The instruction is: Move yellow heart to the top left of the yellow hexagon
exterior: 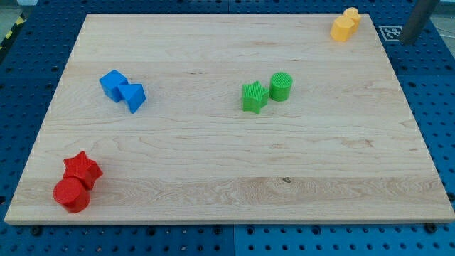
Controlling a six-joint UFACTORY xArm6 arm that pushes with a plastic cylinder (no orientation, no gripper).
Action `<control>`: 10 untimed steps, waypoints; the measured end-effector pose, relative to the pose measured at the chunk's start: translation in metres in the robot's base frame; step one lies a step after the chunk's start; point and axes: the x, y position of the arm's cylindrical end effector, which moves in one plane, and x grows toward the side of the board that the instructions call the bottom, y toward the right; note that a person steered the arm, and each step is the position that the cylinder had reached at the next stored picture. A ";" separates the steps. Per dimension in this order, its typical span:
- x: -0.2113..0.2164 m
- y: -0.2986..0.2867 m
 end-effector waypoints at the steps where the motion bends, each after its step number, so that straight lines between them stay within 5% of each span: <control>1: -0.039 -0.012; 10: -0.061 -0.146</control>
